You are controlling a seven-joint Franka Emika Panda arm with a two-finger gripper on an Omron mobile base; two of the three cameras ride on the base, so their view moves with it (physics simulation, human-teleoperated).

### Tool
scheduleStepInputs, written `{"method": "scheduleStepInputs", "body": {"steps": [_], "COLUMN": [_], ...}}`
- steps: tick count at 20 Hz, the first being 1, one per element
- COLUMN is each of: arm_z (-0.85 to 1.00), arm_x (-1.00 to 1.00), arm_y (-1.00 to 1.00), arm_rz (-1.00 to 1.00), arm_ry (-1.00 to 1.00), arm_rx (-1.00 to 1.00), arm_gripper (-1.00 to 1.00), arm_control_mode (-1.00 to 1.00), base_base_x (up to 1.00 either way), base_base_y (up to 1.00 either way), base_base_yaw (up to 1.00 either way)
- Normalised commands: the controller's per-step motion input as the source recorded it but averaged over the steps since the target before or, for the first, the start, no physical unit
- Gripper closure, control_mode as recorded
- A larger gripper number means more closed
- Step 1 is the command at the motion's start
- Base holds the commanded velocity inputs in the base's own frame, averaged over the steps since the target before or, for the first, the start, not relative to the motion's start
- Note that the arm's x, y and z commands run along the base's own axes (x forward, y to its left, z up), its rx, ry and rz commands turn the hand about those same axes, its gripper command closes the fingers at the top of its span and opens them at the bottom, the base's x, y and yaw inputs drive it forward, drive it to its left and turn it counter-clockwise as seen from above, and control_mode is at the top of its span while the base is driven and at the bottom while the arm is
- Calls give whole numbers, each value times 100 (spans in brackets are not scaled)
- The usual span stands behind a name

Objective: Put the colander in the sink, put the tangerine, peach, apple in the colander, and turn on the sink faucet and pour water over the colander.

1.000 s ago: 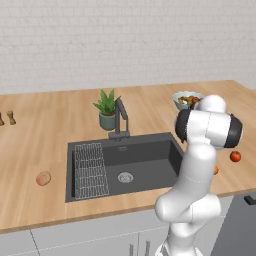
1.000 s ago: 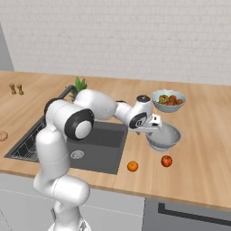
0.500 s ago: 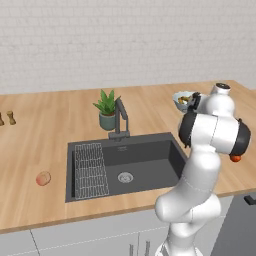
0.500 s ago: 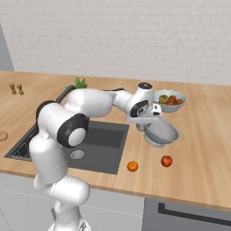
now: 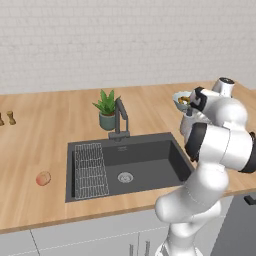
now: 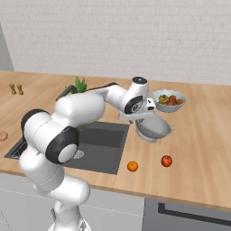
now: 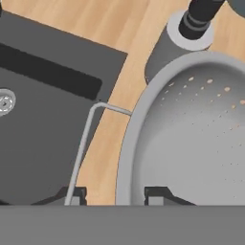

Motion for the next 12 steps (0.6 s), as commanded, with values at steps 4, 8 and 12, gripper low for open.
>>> {"method": "scheduleStepInputs", "body": {"steps": [4,8,12], "arm_z": [4,0,0], "arm_x": [-22,-24,-55], "arm_y": [59,71,84], "arm_rz": [36,37,35], "arm_ry": [0,0,4], "arm_rx": [0,0,0], "arm_gripper": [100,100,100], "arm_control_mode": [-100,-100,-100], "base_base_x": [0,0,0], "base_base_y": [0,0,0], "base_base_yaw": [0,0,0]}}
